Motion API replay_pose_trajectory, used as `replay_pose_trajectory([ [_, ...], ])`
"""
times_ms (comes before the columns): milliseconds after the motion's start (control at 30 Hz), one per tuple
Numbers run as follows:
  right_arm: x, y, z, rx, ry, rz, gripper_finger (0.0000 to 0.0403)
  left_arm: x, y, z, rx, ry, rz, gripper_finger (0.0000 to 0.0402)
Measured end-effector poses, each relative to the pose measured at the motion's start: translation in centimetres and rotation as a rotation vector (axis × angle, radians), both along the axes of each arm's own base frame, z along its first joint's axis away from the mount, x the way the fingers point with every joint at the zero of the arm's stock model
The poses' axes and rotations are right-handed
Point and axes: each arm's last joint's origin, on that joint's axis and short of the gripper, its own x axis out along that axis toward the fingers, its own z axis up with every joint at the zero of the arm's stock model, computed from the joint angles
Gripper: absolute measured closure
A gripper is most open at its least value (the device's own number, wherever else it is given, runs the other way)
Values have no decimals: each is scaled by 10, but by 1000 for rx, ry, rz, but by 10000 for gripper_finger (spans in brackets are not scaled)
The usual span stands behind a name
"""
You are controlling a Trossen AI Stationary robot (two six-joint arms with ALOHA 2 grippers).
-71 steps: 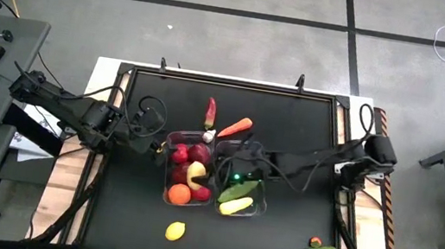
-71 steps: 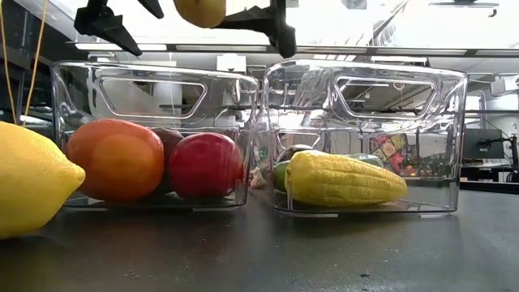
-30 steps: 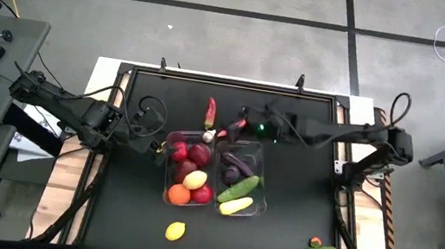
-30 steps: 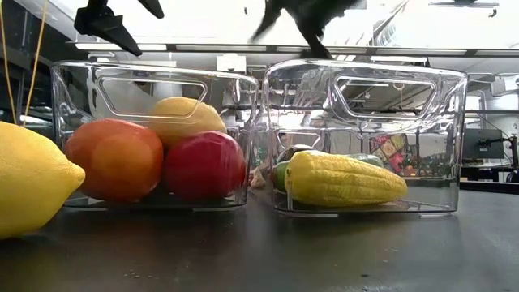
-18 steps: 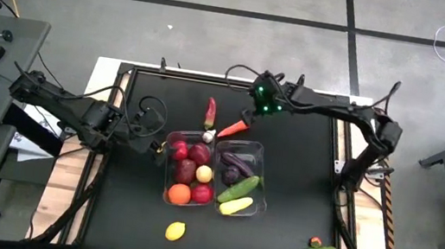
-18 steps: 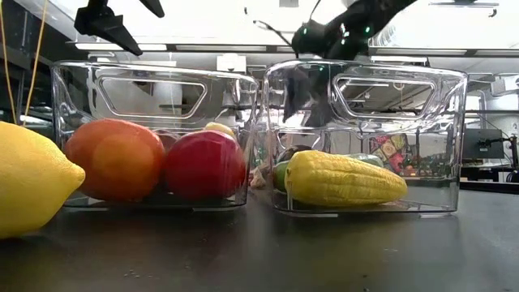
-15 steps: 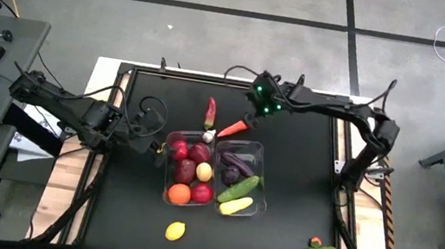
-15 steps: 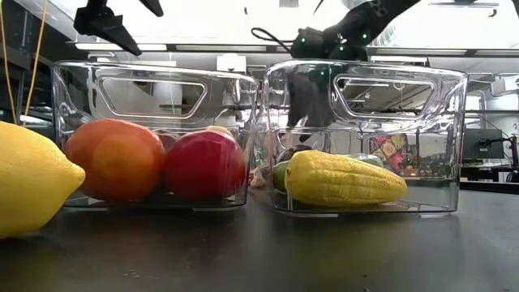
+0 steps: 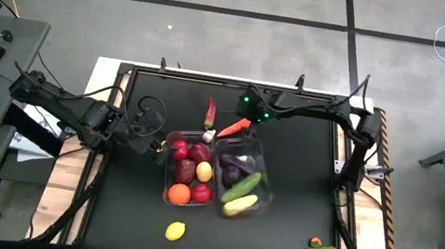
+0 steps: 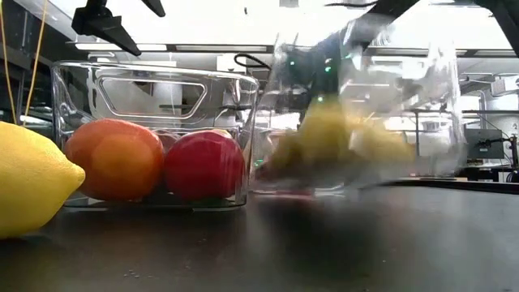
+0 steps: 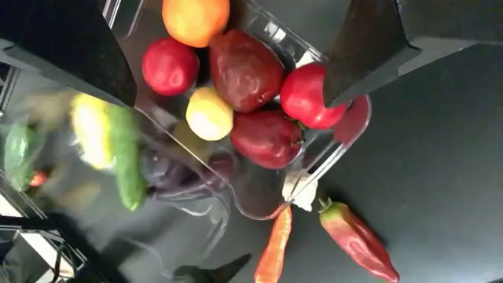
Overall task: Sort produce into baskets
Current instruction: Adjust the right transparent bin
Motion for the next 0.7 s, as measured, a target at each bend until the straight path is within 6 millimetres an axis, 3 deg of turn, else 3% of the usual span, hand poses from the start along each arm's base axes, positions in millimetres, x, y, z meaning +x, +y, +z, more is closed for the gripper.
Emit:
replay_pose_trajectory([
  [167, -1, 0, -13, -51, 62, 30, 19, 0, 0, 0, 0, -1, 1, 5],
  [467, 2, 2, -6, -52, 24, 14, 60, 0, 0, 0, 1, 0, 1, 5],
  [700, 4, 7, -2, -53, 5, 30, 66, 0, 0, 0, 24, 11, -27, 5],
])
